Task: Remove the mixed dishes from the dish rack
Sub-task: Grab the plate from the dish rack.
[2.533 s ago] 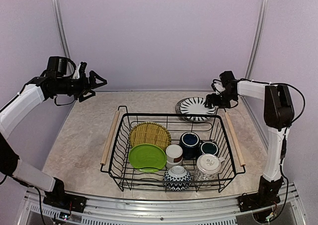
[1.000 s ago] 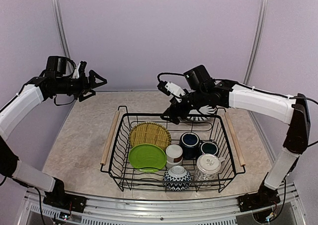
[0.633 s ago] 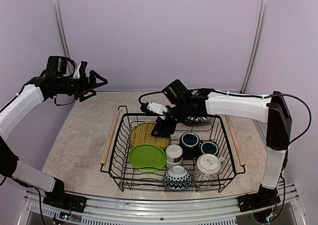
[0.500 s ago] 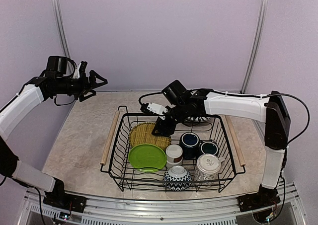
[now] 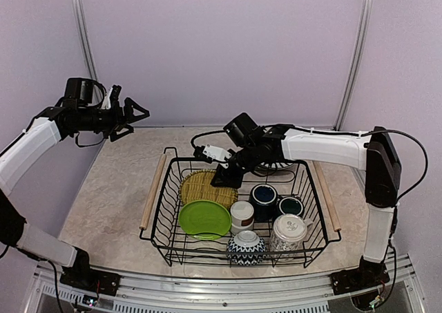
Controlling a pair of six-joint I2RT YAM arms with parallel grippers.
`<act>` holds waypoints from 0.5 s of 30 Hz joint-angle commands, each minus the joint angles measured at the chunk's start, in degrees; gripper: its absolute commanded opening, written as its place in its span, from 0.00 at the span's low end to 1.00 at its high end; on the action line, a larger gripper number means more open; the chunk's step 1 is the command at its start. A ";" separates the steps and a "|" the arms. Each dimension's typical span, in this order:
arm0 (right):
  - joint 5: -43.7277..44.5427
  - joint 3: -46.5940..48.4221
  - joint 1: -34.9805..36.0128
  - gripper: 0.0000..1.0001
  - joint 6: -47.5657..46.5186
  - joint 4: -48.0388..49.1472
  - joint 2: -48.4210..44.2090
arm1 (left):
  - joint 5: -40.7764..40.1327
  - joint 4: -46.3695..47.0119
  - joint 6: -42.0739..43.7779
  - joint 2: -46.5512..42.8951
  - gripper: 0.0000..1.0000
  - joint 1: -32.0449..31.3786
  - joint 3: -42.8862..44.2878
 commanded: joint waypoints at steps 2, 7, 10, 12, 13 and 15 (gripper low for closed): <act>-3.18 1.79 -0.06 0.17 -0.90 -1.22 -0.50 | -0.45 -0.44 0.41 0.49 0.99 -0.13 1.10; -3.74 2.34 -0.07 0.08 -1.05 -1.71 -0.71 | -0.44 -0.46 0.41 0.51 0.99 -0.13 1.13; -3.82 2.87 -0.08 0.04 -0.98 -2.16 -1.01 | -0.38 -0.45 0.42 0.46 0.99 -0.13 1.13; -3.68 3.12 -0.06 0.01 -0.90 -2.34 -1.40 | -0.37 -0.39 0.41 0.42 0.99 -0.13 1.13; -3.54 3.29 -0.09 0.00 -0.81 -2.35 -1.66 | -0.31 -0.45 0.41 0.29 0.99 -0.13 1.13; -3.47 3.69 -0.07 0.00 -0.60 -2.42 -2.16 | -0.36 -0.46 0.41 0.31 0.99 -0.12 1.13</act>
